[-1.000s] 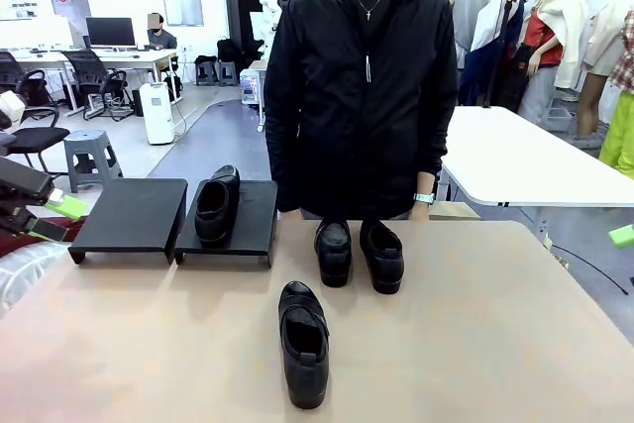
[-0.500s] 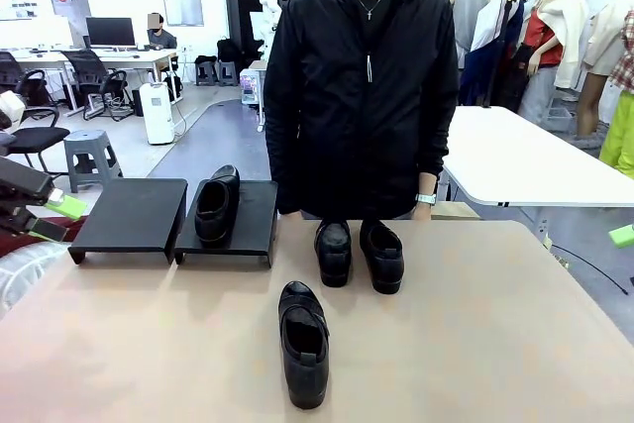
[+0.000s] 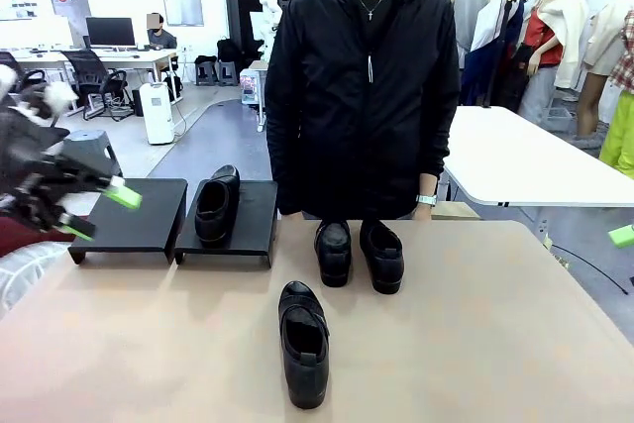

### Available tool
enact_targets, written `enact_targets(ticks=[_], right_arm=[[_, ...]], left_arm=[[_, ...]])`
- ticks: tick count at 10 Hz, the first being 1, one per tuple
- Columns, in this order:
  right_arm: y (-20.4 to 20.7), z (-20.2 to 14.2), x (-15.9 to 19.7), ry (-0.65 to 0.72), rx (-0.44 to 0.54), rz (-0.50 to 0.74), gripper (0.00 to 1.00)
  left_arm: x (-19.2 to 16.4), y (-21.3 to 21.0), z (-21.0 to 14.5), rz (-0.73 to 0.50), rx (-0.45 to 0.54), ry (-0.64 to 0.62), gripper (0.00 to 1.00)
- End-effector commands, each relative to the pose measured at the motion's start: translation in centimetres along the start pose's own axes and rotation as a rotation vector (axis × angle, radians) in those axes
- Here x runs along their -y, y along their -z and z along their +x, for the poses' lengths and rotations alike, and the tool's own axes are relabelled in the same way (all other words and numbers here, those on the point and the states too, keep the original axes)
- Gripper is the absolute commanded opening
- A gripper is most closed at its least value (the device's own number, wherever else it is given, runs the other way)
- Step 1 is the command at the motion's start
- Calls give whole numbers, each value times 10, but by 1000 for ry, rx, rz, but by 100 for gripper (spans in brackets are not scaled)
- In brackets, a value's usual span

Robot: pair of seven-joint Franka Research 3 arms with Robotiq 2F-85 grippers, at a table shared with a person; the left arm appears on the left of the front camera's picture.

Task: Organize the shoes by placing them on the stand.
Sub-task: Place the Shoe from the middle of the table onto the Shoes Stand.

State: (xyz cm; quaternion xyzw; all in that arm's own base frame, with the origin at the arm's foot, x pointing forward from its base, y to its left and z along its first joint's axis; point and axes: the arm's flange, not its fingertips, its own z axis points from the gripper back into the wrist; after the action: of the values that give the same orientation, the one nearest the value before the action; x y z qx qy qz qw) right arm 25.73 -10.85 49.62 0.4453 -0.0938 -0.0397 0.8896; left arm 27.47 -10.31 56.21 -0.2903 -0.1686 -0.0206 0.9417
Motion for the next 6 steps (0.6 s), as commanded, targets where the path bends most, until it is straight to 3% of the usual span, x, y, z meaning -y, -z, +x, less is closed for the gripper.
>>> enact_targets(ticks=[1,3,6], right_arm=[[-3,-2,0,-19,-6,-3,100],[-3,-2,0,-19,-6,-3,100],[-3,-2,0,-19,-6,-3,100]], left_arm=[[69,102,-37,174,-144,-61,100],[111,194,-37,336,-251,-80,100],[130,265,-41,371,-188,-153,100]])
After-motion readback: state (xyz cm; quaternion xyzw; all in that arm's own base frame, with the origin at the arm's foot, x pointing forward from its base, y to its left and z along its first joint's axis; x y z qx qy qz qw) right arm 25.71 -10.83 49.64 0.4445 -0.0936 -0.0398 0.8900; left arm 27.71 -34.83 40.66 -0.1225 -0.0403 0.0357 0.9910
